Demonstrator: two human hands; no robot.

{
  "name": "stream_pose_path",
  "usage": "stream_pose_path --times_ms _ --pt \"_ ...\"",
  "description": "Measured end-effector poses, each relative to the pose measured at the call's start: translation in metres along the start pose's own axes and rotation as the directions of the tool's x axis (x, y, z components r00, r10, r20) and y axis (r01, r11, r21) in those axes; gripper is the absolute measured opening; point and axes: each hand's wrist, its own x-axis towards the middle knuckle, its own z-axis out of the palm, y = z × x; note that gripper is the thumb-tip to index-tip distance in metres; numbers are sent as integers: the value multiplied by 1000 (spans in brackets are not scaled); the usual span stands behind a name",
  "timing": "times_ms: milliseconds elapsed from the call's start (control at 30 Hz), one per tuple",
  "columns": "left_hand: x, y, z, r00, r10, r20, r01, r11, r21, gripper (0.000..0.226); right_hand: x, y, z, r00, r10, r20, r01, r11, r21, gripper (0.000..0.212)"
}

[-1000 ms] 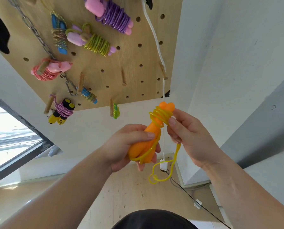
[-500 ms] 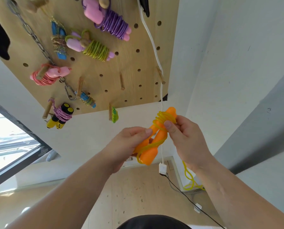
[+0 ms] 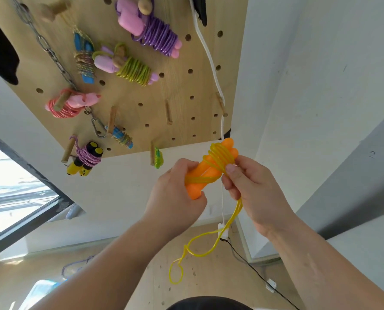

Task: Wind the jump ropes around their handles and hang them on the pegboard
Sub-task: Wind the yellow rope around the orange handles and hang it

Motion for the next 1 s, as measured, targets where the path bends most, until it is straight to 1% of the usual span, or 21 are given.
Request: stream_pose_path --times_ms 67,133,267,367,467,567,633,667,733,767,833,900,933,1000 --pt "2 0 -4 993 -100 57 109 978 -175 45 2 -2 -7 994 -57 90 67 991 -113 19" --pt "3 -2 -6 977 -155 147 196 924 -329 44 4 -3 -15 985 -96 144 125 971 -205 18" --pt "2 -8 -14 934 -111 340 293 785 -546 47 5 -6 -27 969 -146 198 200 938 -285 14" --pt "4 -11 -19 891 -83 447 364 719 -592 46 6 -6 -31 960 -147 237 221 919 -326 16" --pt "4 -12 -21 869 -90 486 406 691 -598 48 6 -2 -33 961 -130 243 215 906 -365 20" --pt "1 -8 -20 867 -91 490 425 650 -631 49 6 6 -33 978 -115 177 181 888 -422 25" --pt "0 -4 -20 861 -78 503 454 564 -690 53 4 10 -29 984 -123 132 173 854 -491 36" --pt "-1 -3 -20 851 -60 521 475 509 -718 56 3 11 -27 983 -131 130 178 859 -480 36" --pt "0 -3 -21 808 8 590 542 384 -747 58 0 10 -21 973 -156 170 210 903 -375 30" --pt "0 -4 -22 774 58 631 583 324 -745 57 0 8 -18 969 -160 190 212 931 -297 27" --pt "1 -7 -20 683 199 703 671 211 -711 52 1 4 -16 962 -153 225 181 977 -113 22" --pt "0 -10 -16 611 330 720 733 108 -671 45 4 2 -16 960 -137 245 142 990 -3 47" --pt "1 -12 -13 595 364 717 747 78 -660 46 4 2 -15 957 -145 252 147 989 10 52" --pt "1 -16 -10 585 370 722 758 67 -649 55 3 2 -12 955 -181 236 190 982 -17 42"
